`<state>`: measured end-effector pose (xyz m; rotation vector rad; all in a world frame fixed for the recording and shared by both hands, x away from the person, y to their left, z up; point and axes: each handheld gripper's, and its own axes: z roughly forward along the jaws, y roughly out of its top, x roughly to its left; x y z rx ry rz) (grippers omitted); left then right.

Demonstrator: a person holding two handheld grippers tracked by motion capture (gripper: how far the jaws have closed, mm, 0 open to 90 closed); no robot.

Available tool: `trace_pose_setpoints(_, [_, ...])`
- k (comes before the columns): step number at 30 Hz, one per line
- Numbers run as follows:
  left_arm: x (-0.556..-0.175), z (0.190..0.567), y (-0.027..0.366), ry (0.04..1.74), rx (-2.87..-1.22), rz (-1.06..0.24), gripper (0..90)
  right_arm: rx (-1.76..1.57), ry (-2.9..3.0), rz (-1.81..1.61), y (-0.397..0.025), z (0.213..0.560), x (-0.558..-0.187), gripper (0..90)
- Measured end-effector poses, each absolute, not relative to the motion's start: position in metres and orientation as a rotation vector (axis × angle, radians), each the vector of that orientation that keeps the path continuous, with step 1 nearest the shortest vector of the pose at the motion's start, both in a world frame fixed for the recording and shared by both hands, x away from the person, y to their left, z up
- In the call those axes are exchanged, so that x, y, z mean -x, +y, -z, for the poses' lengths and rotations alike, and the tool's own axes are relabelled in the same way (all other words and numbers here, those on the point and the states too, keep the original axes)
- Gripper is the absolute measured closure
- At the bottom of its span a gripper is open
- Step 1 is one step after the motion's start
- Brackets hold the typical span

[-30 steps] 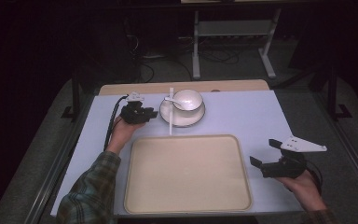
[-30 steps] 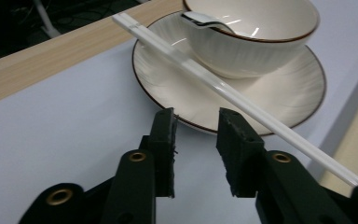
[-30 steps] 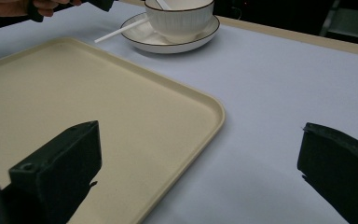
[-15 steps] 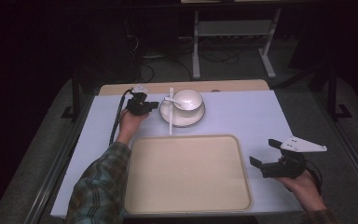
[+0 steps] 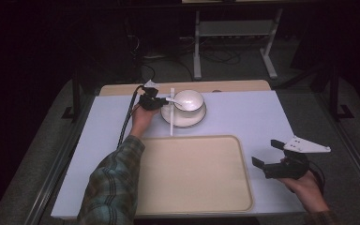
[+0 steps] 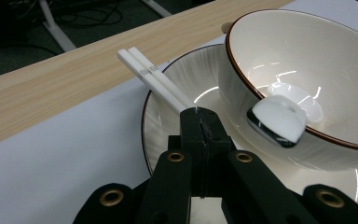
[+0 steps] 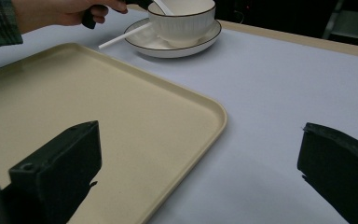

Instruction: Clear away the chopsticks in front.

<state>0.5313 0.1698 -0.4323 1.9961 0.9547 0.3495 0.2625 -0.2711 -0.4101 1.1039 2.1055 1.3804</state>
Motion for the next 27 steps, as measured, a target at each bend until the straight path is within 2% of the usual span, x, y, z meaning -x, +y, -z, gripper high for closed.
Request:
trace_pose_setpoints(7, [-0.536,0.436,0.167,0.98,-1.996,-0.375,89.8,-1.104,2.102,-1.385,-0.272,0.41,-0.262,0.0])
trace_pose_setpoints(27, [-0.539,0.449,0.161,0.978,-1.992,-0.305,89.9,-1.101,2.106,-1.387,-0.271,0.41,-0.263,0.0])
